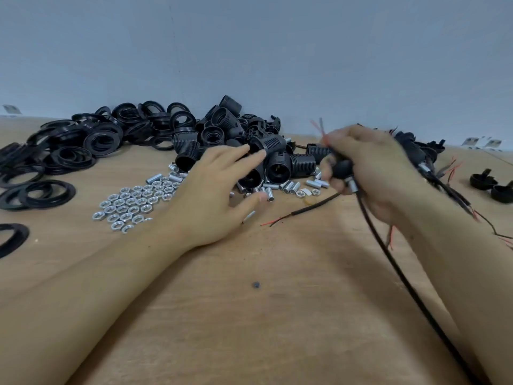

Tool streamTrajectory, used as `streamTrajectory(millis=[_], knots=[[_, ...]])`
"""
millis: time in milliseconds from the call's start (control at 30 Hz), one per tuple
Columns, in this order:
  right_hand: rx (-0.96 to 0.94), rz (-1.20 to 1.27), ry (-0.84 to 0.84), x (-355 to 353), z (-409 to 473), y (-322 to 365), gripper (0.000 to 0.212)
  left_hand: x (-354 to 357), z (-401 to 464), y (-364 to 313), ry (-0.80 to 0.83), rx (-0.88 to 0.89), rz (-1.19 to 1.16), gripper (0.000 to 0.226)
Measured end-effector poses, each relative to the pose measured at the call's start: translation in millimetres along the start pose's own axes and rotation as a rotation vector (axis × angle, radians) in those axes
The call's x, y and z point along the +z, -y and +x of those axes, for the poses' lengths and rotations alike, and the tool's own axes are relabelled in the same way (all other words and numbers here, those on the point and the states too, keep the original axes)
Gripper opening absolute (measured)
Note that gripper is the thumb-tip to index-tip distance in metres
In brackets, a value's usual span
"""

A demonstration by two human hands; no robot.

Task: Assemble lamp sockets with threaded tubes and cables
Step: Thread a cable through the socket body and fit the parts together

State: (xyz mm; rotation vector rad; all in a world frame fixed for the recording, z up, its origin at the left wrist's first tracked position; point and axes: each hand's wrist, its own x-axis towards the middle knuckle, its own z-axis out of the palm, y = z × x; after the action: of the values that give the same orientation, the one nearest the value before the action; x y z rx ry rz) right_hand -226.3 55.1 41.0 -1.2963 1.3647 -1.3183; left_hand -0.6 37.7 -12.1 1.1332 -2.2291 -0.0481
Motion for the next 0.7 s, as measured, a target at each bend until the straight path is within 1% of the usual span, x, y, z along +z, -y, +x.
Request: streamTrajectory(millis=[67, 100, 200, 300, 400, 467, 500, 567, 633, 700], knots=[[-0.026, -0.068, 0.071, 13.1, -5.6, -6.9, 0.017, 4.4, 3.8, -1.2, 0.06, -0.051, 0.026, 0.056], [-0.03, -0.083, 0.096, 17.5, -7.5, -10.0, 0.017, 5.5, 5.1, -0.7, 0.049, -0.066, 0.013, 0.05], [-0.039, -0.066, 0.122, 24.8, -8.9, -16.7, 0.012, 6.1, 6.6, 4.1, -0.085, -0.101, -0.059, 0.025], [-0.009, -0.022, 0.133, 29.2, -7.5, -19.8, 0.009, 3.7, 6.9, 8.9, -0.191, -0.166, -0.139, 0.025], [0.015, 0.004, 0.141, 31.6, -6.8, -21.0, 0.01, -2.3, 8.0, 6.9, -0.366, -0.122, -0.271, 0.026], [-0.02, 0.039, 0.138, 31.1, -7.2, -19.4, 0.009, -6.0, 7.4, 1.9, -0.447, -0.163, -0.502, 0.022], [-0.052, 0.061, 0.14, 30.3, -7.8, -18.2, 0.009, -7.3, 7.0, -1.9, -0.44, -0.201, -0.678, 0.017], [-0.125, 0.102, 0.153, 29.0, -9.8, -15.2, 0.008, -10.2, 5.5, -9.6, -0.362, -0.308, -1.05, 0.01], [-0.195, 0.137, 0.162, 29.6, -13.2, -11.9, 0.009, -12.5, 4.4, -17.2, -0.257, -0.4, -1.317, 0.023], [-0.26, 0.187, 0.174, 31.4, -16.8, -9.0, 0.01, -14.9, 5.7, -22.9, -0.175, -0.45, -1.39, 0.034]])
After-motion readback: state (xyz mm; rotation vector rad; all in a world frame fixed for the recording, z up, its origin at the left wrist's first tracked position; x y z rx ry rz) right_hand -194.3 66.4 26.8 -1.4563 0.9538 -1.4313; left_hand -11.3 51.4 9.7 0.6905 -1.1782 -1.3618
